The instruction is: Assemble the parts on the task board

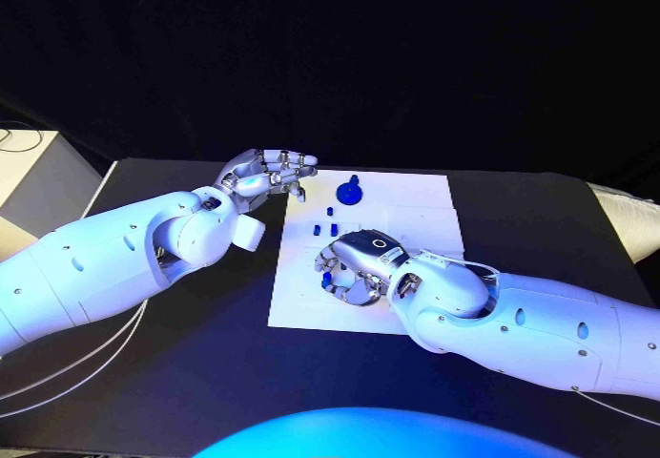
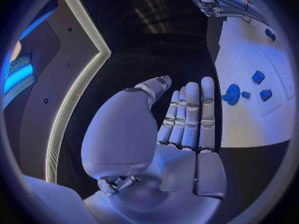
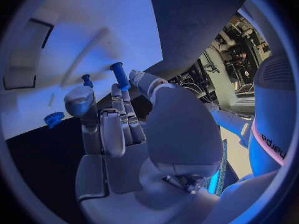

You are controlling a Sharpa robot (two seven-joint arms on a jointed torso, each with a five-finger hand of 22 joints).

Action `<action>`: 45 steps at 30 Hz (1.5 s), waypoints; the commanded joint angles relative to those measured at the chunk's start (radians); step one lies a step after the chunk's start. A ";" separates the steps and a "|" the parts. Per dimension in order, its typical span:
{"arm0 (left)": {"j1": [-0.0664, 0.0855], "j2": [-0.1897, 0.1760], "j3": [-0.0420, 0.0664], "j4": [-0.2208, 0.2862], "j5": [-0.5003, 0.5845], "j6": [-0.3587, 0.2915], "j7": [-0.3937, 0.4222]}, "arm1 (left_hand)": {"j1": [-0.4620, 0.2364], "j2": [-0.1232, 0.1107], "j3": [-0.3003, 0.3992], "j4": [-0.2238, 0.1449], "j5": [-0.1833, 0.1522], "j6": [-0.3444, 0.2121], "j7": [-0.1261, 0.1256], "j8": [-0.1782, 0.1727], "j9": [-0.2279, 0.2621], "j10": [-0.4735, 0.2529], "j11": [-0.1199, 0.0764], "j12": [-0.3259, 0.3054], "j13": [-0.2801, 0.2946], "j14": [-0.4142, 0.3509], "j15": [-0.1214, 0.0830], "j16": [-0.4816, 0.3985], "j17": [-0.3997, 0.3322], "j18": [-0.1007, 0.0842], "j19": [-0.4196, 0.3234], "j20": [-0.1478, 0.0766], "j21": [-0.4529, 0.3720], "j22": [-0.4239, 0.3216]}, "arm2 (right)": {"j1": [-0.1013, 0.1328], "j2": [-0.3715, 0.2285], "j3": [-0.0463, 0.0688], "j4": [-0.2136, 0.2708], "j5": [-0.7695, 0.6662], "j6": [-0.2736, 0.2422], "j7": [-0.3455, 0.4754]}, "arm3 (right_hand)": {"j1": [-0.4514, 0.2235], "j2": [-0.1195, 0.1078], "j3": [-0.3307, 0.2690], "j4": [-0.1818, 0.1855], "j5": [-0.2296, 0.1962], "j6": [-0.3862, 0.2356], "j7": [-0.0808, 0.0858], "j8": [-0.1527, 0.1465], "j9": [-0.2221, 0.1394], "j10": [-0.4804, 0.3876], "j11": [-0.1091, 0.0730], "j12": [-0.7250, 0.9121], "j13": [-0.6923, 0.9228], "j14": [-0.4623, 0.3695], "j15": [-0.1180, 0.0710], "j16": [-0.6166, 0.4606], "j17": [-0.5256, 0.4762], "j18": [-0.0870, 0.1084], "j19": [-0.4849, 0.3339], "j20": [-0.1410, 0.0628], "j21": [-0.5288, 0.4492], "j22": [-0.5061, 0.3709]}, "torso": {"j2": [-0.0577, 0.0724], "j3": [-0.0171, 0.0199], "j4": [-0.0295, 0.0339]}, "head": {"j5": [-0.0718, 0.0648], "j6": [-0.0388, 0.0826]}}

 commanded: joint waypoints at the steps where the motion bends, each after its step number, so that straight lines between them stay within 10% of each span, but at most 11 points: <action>1: 0.000 0.001 0.001 0.002 -0.002 0.014 0.002 | 0.006 0.000 -0.007 0.000 -0.006 -0.004 0.002 0.002 -0.001 -0.009 0.000 0.005 -0.001 -0.002 0.006 0.002 -0.001 0.014 0.009 0.001 -0.007 -0.001 | -0.001 -0.001 0.000 0.000 0.003 -0.034 0.014 | 0.019 0.006 -0.022 0.002 -0.002 -0.012 0.001 -0.008 -0.004 -0.020 0.001 0.005 0.002 0.019 0.007 -0.011 -0.018 0.015 -0.015 0.003 -0.027 -0.018 | 0.000 0.0005 -0.0002 | 0.000 0.001; 10: 0.000 0.000 0.001 0.001 -0.002 0.015 0.000 | 0.006 0.000 -0.007 0.000 -0.006 -0.004 0.002 0.002 -0.001 -0.009 0.000 0.005 -0.001 -0.002 0.006 0.002 -0.001 0.014 0.009 0.001 -0.007 -0.001 | -0.001 -0.017 0.000 0.011 0.022 -0.085 0.023 | 0.073 0.040 -0.191 0.032 0.001 -0.047 0.002 -0.043 -0.025 -0.110 0.010 0.030 0.003 -0.002 0.012 -0.053 -0.097 0.033 -0.055 0.009 -0.159 -0.106 | 0.000 0.0006 0.0003 | -0.005 0.007; 12: 0.000 0.001 0.001 0.001 -0.002 0.016 0.000 | 0.007 0.001 -0.010 0.003 -0.005 -0.005 0.002 0.004 -0.001 -0.011 0.000 0.008 -0.001 -0.003 0.006 0.002 -0.002 0.014 0.011 0.001 -0.010 -0.003 | -0.001 -0.031 0.000 0.022 0.039 -0.096 0.032 | 0.141 0.067 -0.350 0.091 0.017 -0.070 -0.009 -0.056 -0.037 -0.155 0.015 0.057 0.005 -0.014 0.018 -0.077 -0.137 0.043 -0.070 0.013 -0.231 -0.154 | -0.001 0.0003 0.0007 | -0.007 0.008; 13: 0.000 0.001 0.001 0.001 -0.002 0.016 0.000 | 0.007 0.001 -0.010 0.003 -0.005 -0.005 0.002 0.004 -0.001 -0.011 0.000 0.008 -0.001 -0.003 0.006 0.002 -0.002 0.014 0.011 0.001 -0.010 -0.003 | -0.001 -0.041 0.000 0.030 0.051 -0.102 0.039 | 0.221 0.063 -0.468 0.202 0.032 -0.100 -0.024 -0.055 -0.051 -0.195 0.018 0.087 0.007 -0.022 0.024 -0.092 -0.162 0.049 -0.076 0.017 -0.286 -0.190 | -0.001 0.0002 0.0008 | -0.008 0.009; 16: 0.000 0.000 0.001 0.000 -0.002 0.017 0.000 | 0.007 0.001 -0.010 0.003 -0.005 -0.005 0.002 0.004 -0.001 -0.011 0.000 0.008 -0.001 -0.003 0.006 0.002 -0.002 0.014 0.011 0.001 -0.010 -0.003 | 0.003 -0.080 0.002 0.056 0.107 -0.129 0.069 | 0.215 0.048 -0.522 0.228 0.036 -0.118 -0.026 -0.058 -0.059 -0.213 0.022 0.106 0.006 -0.028 0.023 -0.103 -0.183 0.055 -0.086 0.018 -0.337 -0.225 | -0.002 0.0000 -0.0002 | -0.011 0.013; 19: 0.000 0.000 0.001 -0.001 -0.001 0.017 0.000 | 0.007 0.001 -0.010 0.003 -0.005 -0.005 0.002 0.004 -0.001 -0.012 0.000 0.008 -0.001 -0.003 0.006 0.002 -0.002 0.014 0.011 0.001 -0.010 -0.003 | 0.011 -0.119 0.005 0.080 0.178 -0.146 0.107 | 0.205 0.057 -0.534 0.228 0.040 -0.117 -0.021 -0.057 -0.060 -0.200 0.017 0.122 0.009 -0.022 0.019 -0.099 -0.173 0.054 -0.075 0.016 -0.326 -0.217 | -0.003 0.0004 -0.0016 | -0.012 0.014; 23: 0.000 -0.001 0.001 -0.002 0.000 0.018 0.001 | 0.007 0.001 -0.010 0.003 -0.005 -0.005 0.002 0.004 -0.001 -0.012 0.000 0.008 -0.001 -0.003 0.006 0.002 -0.002 0.014 0.011 0.001 -0.010 -0.003 | 0.034 -0.194 0.011 0.112 0.359 -0.135 0.161 | 0.215 0.134 -0.477 0.221 0.016 -0.028 0.022 -0.014 -0.052 -0.047 0.005 0.198 0.020 -0.007 0.008 -0.088 -0.145 0.044 -0.046 0.004 -0.287 -0.187 | -0.005 0.0005 -0.0042 | -0.019 0.018; 28: -0.001 -0.002 0.001 -0.004 0.000 0.019 0.003 | 0.006 0.000 -0.011 0.004 -0.005 -0.005 0.002 0.003 -0.001 -0.012 0.000 0.008 -0.001 -0.003 0.006 0.002 -0.002 0.014 0.011 0.001 -0.010 -0.004 | 0.060 -0.294 0.014 0.125 0.554 -0.082 0.158 | 0.256 0.166 -0.390 0.221 -0.059 0.029 -0.010 0.014 -0.059 0.092 -0.034 0.258 0.042 0.012 -0.021 -0.056 -0.079 0.028 -0.001 -0.017 -0.173 -0.100 | -0.013 0.0016 -0.0122 | -0.029 0.017; 34: -0.003 -0.002 0.001 -0.006 0.001 0.021 0.003 | 0.006 0.002 -0.012 0.005 -0.005 -0.006 0.001 0.003 -0.001 -0.009 0.000 0.011 -0.001 -0.003 0.006 0.003 -0.003 0.014 0.012 0.001 -0.011 -0.004 | 0.074 -0.402 0.014 0.119 0.670 -0.008 0.062 | 0.162 0.116 -0.364 0.219 -0.014 0.077 -0.046 0.046 -0.062 0.162 -0.075 0.560 0.284 0.036 -0.055 -0.011 0.008 0.000 0.056 -0.052 -0.019 0.021 | -0.019 0.0031 -0.0140 | -0.043 0.015; 38: -0.005 -0.002 0.001 -0.006 0.001 0.023 0.003 | 0.007 0.002 -0.013 0.006 -0.005 -0.007 0.001 0.004 -0.002 -0.003 -0.002 0.017 0.001 -0.001 0.005 0.004 -0.003 0.015 0.014 0.001 -0.012 -0.005 | 0.075 -0.447 0.014 0.125 0.657 0.003 -0.013 | 0.077 0.121 -0.368 0.221 0.000 0.084 -0.054 0.087 -0.056 0.298 -0.078 1.261 1.140 0.060 -0.055 0.047 0.133 -0.017 0.086 -0.053 0.090 0.112 | -0.020 0.0039 -0.0143 | -0.054 0.015; 45: -0.010 -0.002 0.001 -0.006 0.001 0.025 0.003 | 0.005 0.003 -0.016 0.009 -0.005 -0.007 0.000 0.005 -0.002 0.000 -0.003 0.022 0.003 0.001 0.004 0.006 -0.002 0.015 0.015 0.001 -0.013 -0.006 | 0.069 -0.493 0.012 0.147 0.594 0.012 -0.160 | -0.018 0.118 -0.416 0.224 0.077 0.087 -0.060 0.121 -0.053 0.377 -0.081 1.393 1.341 0.082 -0.059 0.099 0.262 -0.036 0.121 -0.055 0.203 0.197 | -0.019 0.0031 -0.0156 | -0.064 0.016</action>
